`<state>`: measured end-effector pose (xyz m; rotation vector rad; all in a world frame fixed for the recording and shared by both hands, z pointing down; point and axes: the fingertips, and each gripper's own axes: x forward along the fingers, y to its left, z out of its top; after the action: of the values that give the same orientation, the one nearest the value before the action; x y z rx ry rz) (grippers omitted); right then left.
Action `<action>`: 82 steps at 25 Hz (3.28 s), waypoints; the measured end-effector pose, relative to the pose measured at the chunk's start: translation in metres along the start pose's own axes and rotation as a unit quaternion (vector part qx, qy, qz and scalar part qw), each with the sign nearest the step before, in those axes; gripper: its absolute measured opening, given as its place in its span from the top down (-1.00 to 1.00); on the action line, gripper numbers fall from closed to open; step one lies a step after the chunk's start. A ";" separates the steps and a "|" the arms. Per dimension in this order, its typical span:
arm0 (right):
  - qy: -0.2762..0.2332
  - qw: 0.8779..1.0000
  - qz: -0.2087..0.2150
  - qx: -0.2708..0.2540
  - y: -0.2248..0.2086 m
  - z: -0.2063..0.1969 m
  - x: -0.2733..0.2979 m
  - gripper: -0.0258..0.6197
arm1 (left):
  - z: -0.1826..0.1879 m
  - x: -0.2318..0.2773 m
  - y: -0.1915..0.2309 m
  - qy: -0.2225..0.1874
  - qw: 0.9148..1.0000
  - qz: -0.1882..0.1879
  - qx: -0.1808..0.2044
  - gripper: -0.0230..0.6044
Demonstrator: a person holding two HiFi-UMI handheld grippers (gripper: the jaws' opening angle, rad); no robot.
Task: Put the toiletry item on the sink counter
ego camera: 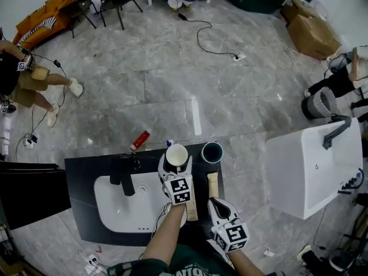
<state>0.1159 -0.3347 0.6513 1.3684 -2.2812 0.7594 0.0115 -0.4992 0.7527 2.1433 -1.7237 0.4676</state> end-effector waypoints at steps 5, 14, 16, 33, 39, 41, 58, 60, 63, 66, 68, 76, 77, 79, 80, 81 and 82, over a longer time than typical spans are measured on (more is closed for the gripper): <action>0.005 1.000 -0.003 0.004 -0.003 -0.008 -0.003 0.79 | -0.005 0.004 -0.005 -0.002 1.000 0.005 0.006 -0.40; 0.004 1.000 -0.008 0.015 -0.006 -0.007 -0.004 0.79 | -0.019 0.006 -0.013 0.000 1.000 0.012 0.016 -0.40; 0.001 1.000 -0.008 0.018 -0.007 -0.006 -0.003 0.79 | -0.021 0.008 -0.015 -0.003 1.000 0.015 0.011 -0.40; -0.020 0.999 -0.012 0.035 -0.003 -0.002 -0.019 0.79 | -0.012 -0.013 -0.011 0.015 1.000 0.008 -0.006 -0.45; -0.033 0.999 -0.004 0.023 0.010 0.004 -0.023 0.79 | 0.000 -0.050 -0.022 0.008 1.000 -0.024 0.015 -0.45; -0.037 0.999 0.001 0.018 0.017 0.004 -0.025 0.79 | 0.000 -0.068 -0.029 0.003 0.999 -0.040 0.024 -0.45; -0.101 0.994 0.009 -0.032 0.073 0.010 -0.086 0.79 | 0.031 -0.237 -0.003 -0.053 0.994 -0.096 0.010 0.89; -0.110 0.993 0.008 -0.039 0.081 0.011 -0.093 0.79 | 0.032 -0.257 -0.005 -0.053 0.992 -0.108 0.021 0.89; -0.122 0.991 0.009 -0.046 0.090 0.015 -0.107 0.79 | 0.036 -0.283 -0.011 -0.057 0.991 -0.119 0.032 0.89; -0.132 0.989 0.017 -0.058 0.101 0.018 -0.122 0.79 | 0.039 -0.304 -0.017 -0.069 0.990 -0.118 0.041 0.89; -0.137 0.988 0.020 -0.064 0.108 0.017 -0.133 0.79 | 0.039 -0.319 -0.022 -0.075 0.989 -0.118 0.039 0.89; -0.147 0.986 0.025 -0.074 0.127 0.005 -0.164 0.79 | 0.047 -0.366 -0.030 -0.099 0.989 -0.104 0.040 0.89; -0.148 0.986 0.025 -0.075 0.129 0.004 -0.166 0.79 | 0.046 -0.370 -0.031 -0.101 0.989 -0.105 0.041 0.90; -0.154 0.985 0.024 -0.080 0.133 0.003 -0.173 0.79 | 0.044 -0.376 -0.034 -0.101 0.988 -0.108 0.042 0.89; -0.157 0.984 0.022 -0.083 0.135 0.003 -0.176 0.80 | 0.041 -0.379 -0.036 -0.099 0.988 -0.110 0.042 0.89; -0.159 0.983 0.021 -0.087 0.137 0.002 -0.179 0.80 | 0.038 -0.382 -0.037 -0.096 0.988 -0.112 0.043 0.89; -0.160 0.983 0.020 -0.089 0.139 0.002 -0.180 0.80 | 0.035 -0.385 -0.038 -0.093 0.988 -0.113 0.045 0.90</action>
<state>0.0749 -0.1587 0.5125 1.4496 -2.5551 0.3539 -0.0287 -0.1761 0.5411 2.4814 -1.5494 0.2965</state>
